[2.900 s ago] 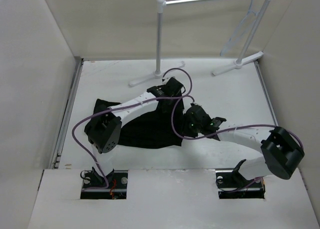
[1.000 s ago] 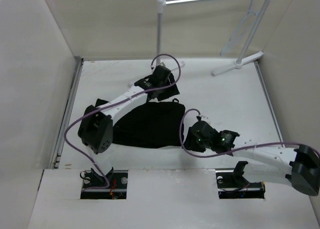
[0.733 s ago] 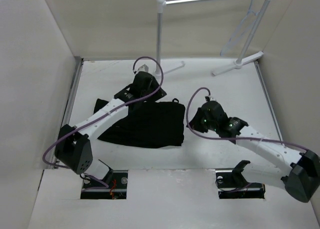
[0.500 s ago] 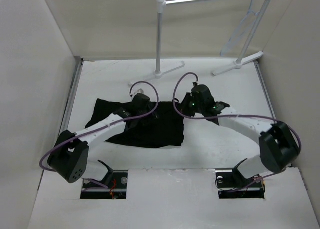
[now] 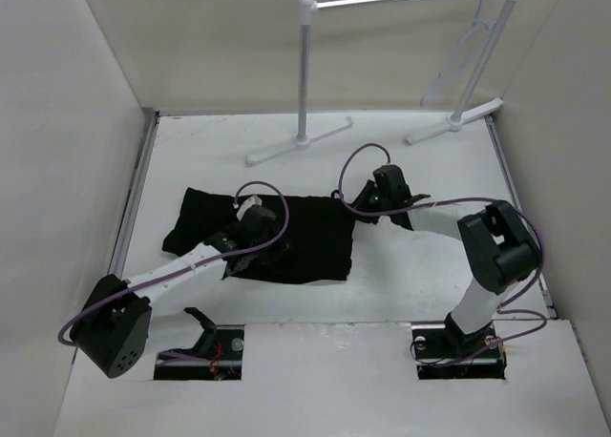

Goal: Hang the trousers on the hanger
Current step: Fold the trousers at the center of the board.

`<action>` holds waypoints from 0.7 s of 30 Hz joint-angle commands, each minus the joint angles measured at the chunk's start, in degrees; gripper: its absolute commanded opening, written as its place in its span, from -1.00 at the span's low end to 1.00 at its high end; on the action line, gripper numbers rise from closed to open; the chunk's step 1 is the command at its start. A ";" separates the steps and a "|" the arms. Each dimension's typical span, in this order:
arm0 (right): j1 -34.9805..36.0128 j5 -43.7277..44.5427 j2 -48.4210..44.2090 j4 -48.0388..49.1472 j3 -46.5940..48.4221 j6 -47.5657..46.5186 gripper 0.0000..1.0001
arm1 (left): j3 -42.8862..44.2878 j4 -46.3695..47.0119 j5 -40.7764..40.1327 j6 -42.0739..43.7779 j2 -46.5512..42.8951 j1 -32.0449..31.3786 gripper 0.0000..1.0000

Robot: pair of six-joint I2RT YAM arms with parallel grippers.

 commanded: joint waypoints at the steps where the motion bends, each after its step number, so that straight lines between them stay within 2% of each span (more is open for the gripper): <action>1: -1.89 1.96 -6.78 2.06 -2.43 0.22 -0.60 | 0.40 -0.76 -1.25 -1.05 -3.31 -0.08 -0.39; 4: -1.90 2.57 -15.03 -2.32 -2.53 -1.71 -0.23 | 2.33 -3.75 -1.60 -1.05 -5.95 -0.52 -0.34; 7: 1.60 3.89 -22.07 -6.90 -4.10 -1.72 -0.13 | 4.18 -5.42 -1.60 -0.79 -8.06 -0.17 -0.31; 9: 6.52 4.77 -24.98 -7.44 -7.08 -0.32 -0.21 | 4.45 -5.34 -1.60 -0.52 -9.20 1.32 -0.31; 14: 18.39 5.56 -22.37 -2.18 -14.64 6.53 -0.66 | 1.12 -3.41 1.03 -0.35 -11.05 9.57 -0.25; 21: 20.52 6.53 -15.50 8.72 -23.96 13.04 -0.79 | -9.25 -3.85 2.97 0.97 -12.37 26.44 -0.25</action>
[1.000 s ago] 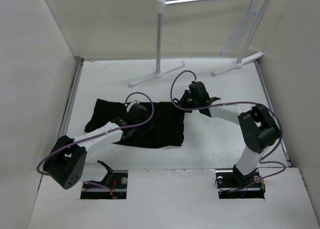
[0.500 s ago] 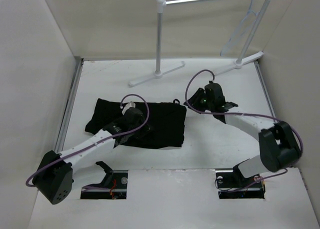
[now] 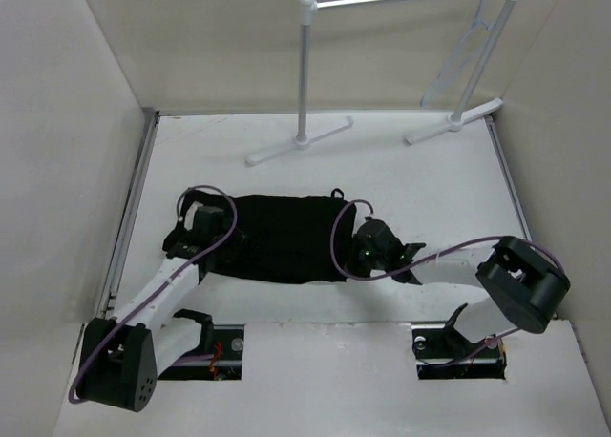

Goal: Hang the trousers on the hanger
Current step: Fold the trousers at the center of the board.

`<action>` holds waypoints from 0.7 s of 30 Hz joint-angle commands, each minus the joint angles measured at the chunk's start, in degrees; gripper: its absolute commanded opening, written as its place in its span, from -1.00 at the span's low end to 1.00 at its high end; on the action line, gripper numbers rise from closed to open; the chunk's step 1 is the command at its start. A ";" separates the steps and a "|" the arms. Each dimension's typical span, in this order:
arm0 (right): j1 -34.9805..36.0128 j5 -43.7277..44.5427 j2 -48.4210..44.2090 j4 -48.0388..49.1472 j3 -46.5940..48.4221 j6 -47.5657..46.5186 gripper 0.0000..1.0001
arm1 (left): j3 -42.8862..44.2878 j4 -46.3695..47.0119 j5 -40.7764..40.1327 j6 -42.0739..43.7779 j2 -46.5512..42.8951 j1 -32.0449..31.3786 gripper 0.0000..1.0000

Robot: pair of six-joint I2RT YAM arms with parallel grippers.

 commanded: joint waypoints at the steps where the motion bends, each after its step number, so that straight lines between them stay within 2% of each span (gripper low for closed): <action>1: 0.21 2.97 0.54 5.69 -2.68 2.86 -0.79 | -4.97 -1.99 2.07 1.23 -1.90 6.93 -0.25; 4: 0.12 2.70 -1.82 4.30 -4.88 2.78 -0.77 | -7.27 -2.87 5.06 1.32 -4.79 11.17 -0.25; 5: -0.22 2.62 -3.13 2.98 -5.32 2.51 -0.71 | -7.36 -3.91 5.59 1.32 -5.94 11.61 -0.25; 9: -0.67 2.70 -9.54 -6.31 -3.93 0.06 -0.23 | -5.26 -8.31 6.03 1.50 -9.28 11.09 -0.22; 12: -0.75 2.88 -15.34 -16.16 -0.94 -1.88 -0.14 | -1.49 -12.00 5.69 1.50 -11.92 10.04 -0.21; 17: -3.82 2.97 -26.07 -32.86 9.59 -8.28 0.12 | 6.51 -16.75 2.70 3.69 -12.28 7.75 -0.21; 19: -7.42 2.70 -28.89 -36.65 15.74 -12.33 0.26 | 9.06 -17.02 1.29 4.92 -11.22 6.00 -0.21; 21: -13.99 1.92 -29.86 -37.90 23.38 -17.42 0.43 | 11.52 -16.06 -0.46 6.41 -9.73 3.19 -0.23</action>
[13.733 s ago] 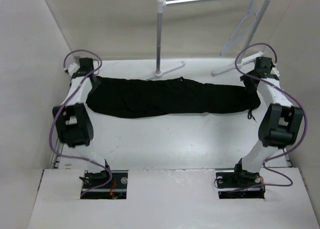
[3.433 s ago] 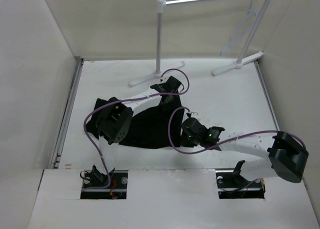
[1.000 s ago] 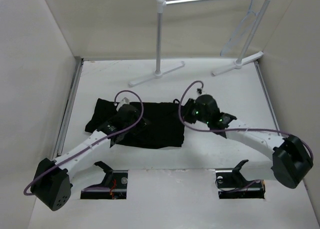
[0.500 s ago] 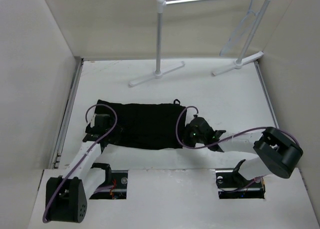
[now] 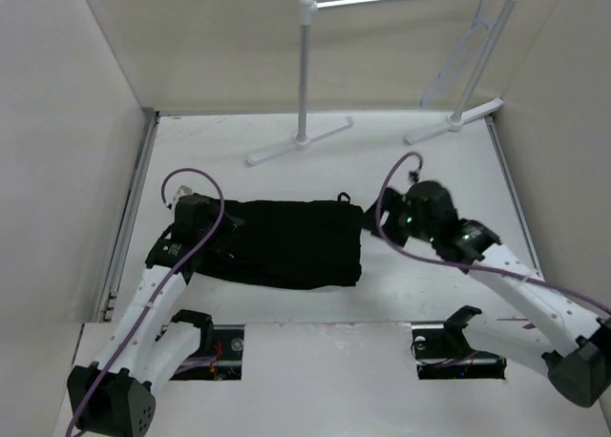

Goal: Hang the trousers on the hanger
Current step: Fold the trousers at the center of the board, then pick up the hanger from the clothesline.

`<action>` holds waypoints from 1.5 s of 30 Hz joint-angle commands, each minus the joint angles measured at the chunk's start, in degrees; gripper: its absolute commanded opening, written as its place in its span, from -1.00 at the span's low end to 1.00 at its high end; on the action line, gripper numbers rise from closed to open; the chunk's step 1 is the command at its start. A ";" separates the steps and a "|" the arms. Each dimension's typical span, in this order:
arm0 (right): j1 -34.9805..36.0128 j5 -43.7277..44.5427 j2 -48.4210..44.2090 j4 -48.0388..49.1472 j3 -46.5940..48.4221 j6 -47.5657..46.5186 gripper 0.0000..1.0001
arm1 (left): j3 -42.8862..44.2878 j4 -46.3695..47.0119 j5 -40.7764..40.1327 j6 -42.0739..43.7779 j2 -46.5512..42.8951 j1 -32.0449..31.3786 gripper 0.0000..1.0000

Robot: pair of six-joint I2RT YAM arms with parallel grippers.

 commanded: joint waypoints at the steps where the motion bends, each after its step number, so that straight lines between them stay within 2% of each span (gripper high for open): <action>1: -9.81 -0.18 -2.33 -5.36 13.78 -10.98 0.45 | 5.17 -0.73 -4.40 3.88 2.22 -4.40 -0.25; 2: -14.29 -1.41 -1.11 -4.22 17.82 -13.27 0.34 | 6.14 -0.03 -5.46 4.67 3.28 -6.24 -0.29; 3: -18.68 -3.16 0.65 -2.99 22.04 -15.03 0.16 | 7.02 0.93 -6.42 5.46 4.33 -8.18 -0.33; 5: -26.34 -6.68 5.04 0.78 29.60 -17.24 -0.63 | 8.34 2.86 -7.66 6.52 6.09 -11.87 -0.43; 6: -29.51 -8.09 7.76 2.71 32.95 -17.94 -0.85 | 8.61 3.92 -8.10 6.79 6.97 -13.54 -0.49; 7: -32.32 -9.15 10.74 4.04 36.63 -18.38 -0.91 | 8.78 4.97 -8.19 6.96 7.76 -15.04 -0.58; 9: -36.99 -8.72 17.50 4.93 43.84 -19.18 -0.88 | 8.78 6.38 -8.45 6.97 9.26 -17.41 -0.70; 10: -38.31 -8.20 20.24 4.93 46.75 -19.35 -0.77 | 8.70 6.91 -8.45 6.97 9.70 -18.21 -0.73; 13: -41.92 -8.36 29.37 5.54 55.63 -19.53 -0.21 | 7.82 7.71 -9.07 6.61 10.67 -20.32 -0.74; 14: -42.71 -9.06 32.10 5.63 58.44 -19.79 -0.09 | 7.64 7.88 -9.07 6.61 10.76 -20.76 -0.72; 18: -44.21 -12.05 40.90 5.55 67.59 -19.88 0.01 | 6.33 8.76 -8.37 6.44 10.23 -20.94 -0.57; 19: -44.22 -13.54 45.79 5.28 73.09 -20.06 0.02 | 5.97 8.68 -8.02 6.44 10.23 -20.68 -0.52; 23: -44.13 -15.39 50.22 4.93 77.18 -19.71 0.00 | 6.06 8.41 -7.93 6.35 10.58 -20.59 -0.50; 26: -44.04 -17.85 52.25 5.89 77.89 -19.27 -0.10 | 5.97 8.41 -7.93 6.18 11.37 -20.41 -0.50; 29: -43.86 -19.26 53.48 7.12 77.98 -18.74 -0.52 | 5.97 8.41 -7.93 5.74 12.16 -20.32 -0.49; 31: -43.86 -19.53 53.14 7.74 78.07 -18.74 -0.71 | 6.23 8.32 -7.93 5.56 12.43 -20.32 -0.49; 36: -43.78 -21.81 51.20 10.64 80.52 -19.36 -0.84 | 7.64 7.80 -8.45 5.56 13.92 -20.24 -0.46; 39: -43.51 -22.86 50.41 10.73 82.98 -19.79 -0.87 | 8.61 7.88 -8.89 5.56 14.54 -20.15 -0.33; 42: -43.60 -23.74 48.92 10.47 83.34 -19.62 -0.88 | 9.75 8.76 -8.98 5.91 14.98 -20.67 -0.07; 45: -43.51 -23.40 46.03 9.68 78.71 -19.44 -0.88 | 10.98 9.64 -8.81 6.26 15.59 -21.11 0.09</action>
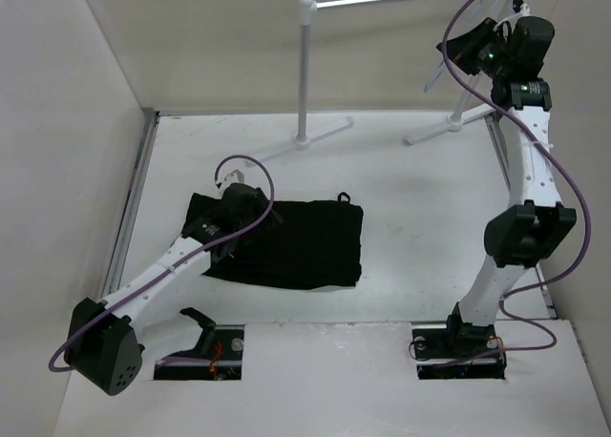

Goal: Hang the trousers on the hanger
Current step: Pick up the hanger from the clothesline.

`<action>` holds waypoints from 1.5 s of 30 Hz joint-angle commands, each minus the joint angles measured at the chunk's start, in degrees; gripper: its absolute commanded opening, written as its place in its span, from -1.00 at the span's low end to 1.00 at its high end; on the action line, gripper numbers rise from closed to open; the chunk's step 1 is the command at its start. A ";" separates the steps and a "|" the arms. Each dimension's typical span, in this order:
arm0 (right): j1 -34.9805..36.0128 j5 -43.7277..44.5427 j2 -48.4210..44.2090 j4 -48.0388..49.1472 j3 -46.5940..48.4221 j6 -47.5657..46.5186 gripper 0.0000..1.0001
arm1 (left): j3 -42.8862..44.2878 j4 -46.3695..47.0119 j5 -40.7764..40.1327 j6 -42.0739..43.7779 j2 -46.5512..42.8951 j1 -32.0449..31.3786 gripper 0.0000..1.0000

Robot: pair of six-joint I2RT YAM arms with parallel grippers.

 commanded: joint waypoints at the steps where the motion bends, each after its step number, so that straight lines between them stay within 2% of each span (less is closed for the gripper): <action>1: 0.83 -1.45 -7.24 3.86 -4.31 -1.08 -0.88 | 4.14 2.49 -0.81 0.49 0.38 -0.53 0.11; 6: 3.21 2.76 -16.64 5.00 -21.54 -3.72 -0.90 | 11.59 2.76 1.12 2.07 2.31 -0.88 0.15; 13: 8.03 3.91 -27.63 4.92 -36.93 -6.97 -0.91 | 28.99 2.23 3.85 6.64 9.95 -3.68 0.17; 16: 11.46 5.31 -32.12 4.83 -44.92 -6.98 -0.91 | 36.73 1.79 5.08 8.05 14.96 -6.67 0.13; 20: 19.45 10.57 -38.45 4.66 -58.81 -6.89 -0.91 | 45.61 -0.22 5.70 9.89 22.16 -13.25 0.09; 26: 26.14 16.56 -46.71 3.86 -73.32 -4.34 -0.91 | 51.16 -3.22 1.84 10.95 29.99 -21.70 0.08; 33: 30.71 18.41 -53.31 3.07 -81.42 -1.35 -0.91 | 53.27 -3.83 -0.01 11.57 36.67 -25.22 0.01; 41: 32.92 19.82 -55.07 1.93 -83.71 -1.26 -0.90 | 54.07 -1.20 -0.45 11.39 41.86 -25.84 -0.06; 45: 33.09 19.21 -55.42 1.23 -84.33 -1.17 -0.89 | 53.37 1.17 -0.98 11.13 43.27 -26.01 -0.17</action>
